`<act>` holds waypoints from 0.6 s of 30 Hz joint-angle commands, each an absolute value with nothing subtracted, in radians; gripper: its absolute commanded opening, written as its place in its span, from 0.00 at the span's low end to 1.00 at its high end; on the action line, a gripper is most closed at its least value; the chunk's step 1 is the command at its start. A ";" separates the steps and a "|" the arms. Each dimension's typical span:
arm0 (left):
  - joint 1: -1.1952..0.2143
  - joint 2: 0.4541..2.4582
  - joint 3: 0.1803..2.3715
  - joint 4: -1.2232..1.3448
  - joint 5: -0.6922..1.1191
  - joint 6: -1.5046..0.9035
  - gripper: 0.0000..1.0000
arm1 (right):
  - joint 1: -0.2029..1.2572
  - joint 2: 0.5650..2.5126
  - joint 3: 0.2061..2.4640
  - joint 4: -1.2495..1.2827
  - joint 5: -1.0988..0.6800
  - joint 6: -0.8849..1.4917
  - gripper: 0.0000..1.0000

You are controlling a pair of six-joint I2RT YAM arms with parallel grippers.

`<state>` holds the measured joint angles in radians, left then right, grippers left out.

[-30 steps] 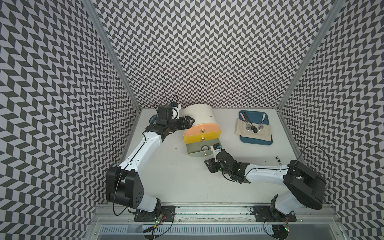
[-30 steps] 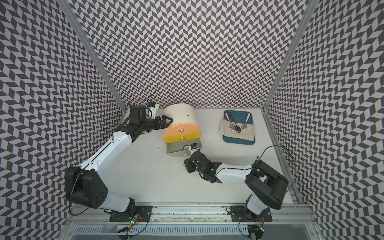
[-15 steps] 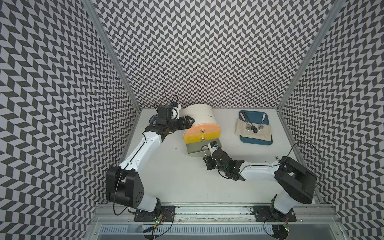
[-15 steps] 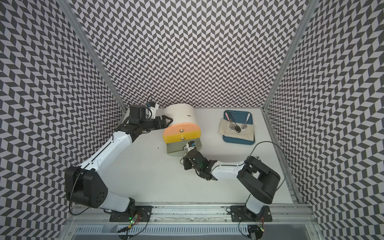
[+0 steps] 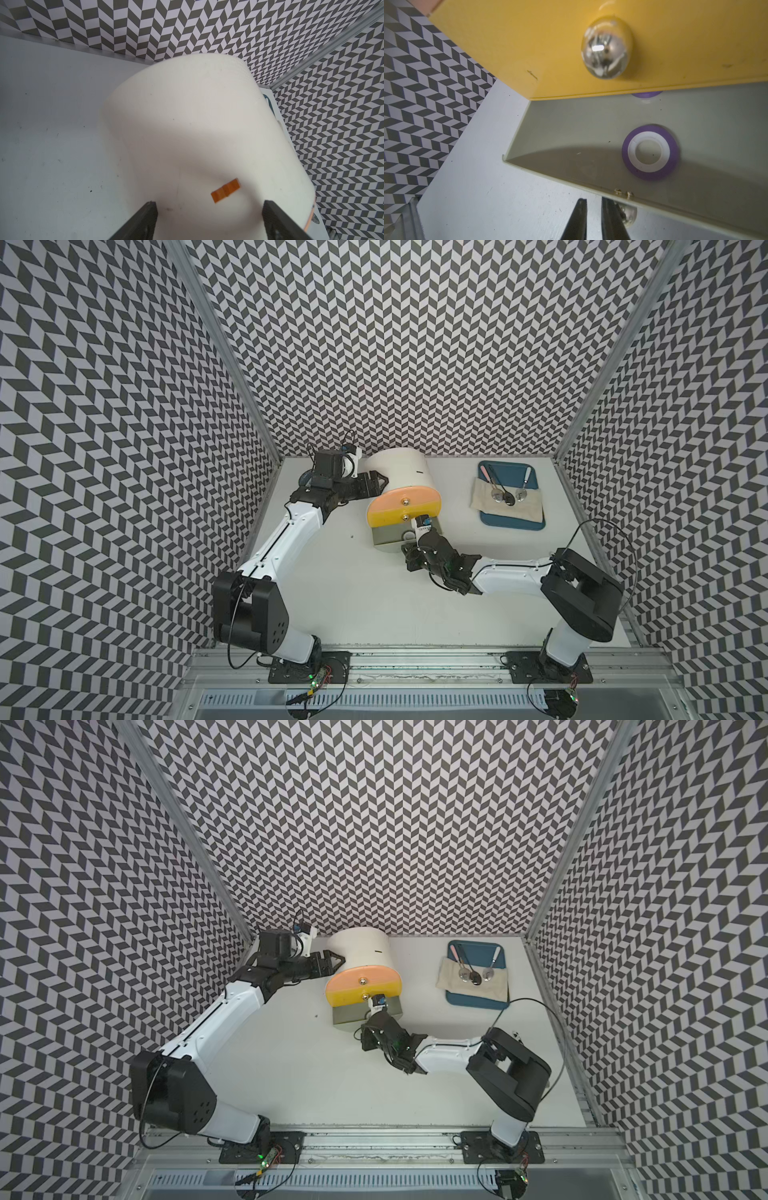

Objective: Place the transparent tape into the drawer according to color
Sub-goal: Close the drawer in the storage box.

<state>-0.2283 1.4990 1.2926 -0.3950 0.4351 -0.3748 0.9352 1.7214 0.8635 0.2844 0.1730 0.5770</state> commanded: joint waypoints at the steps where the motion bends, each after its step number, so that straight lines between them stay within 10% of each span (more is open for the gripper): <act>1: -0.224 1.514 1.325 -0.417 0.457 -0.362 0.83 | 0.918 1.751 0.889 0.302 0.226 0.559 0.18; 18: -0.224 1.516 1.325 -0.426 0.472 -0.353 0.82 | 0.902 1.794 0.920 0.358 0.330 0.535 0.16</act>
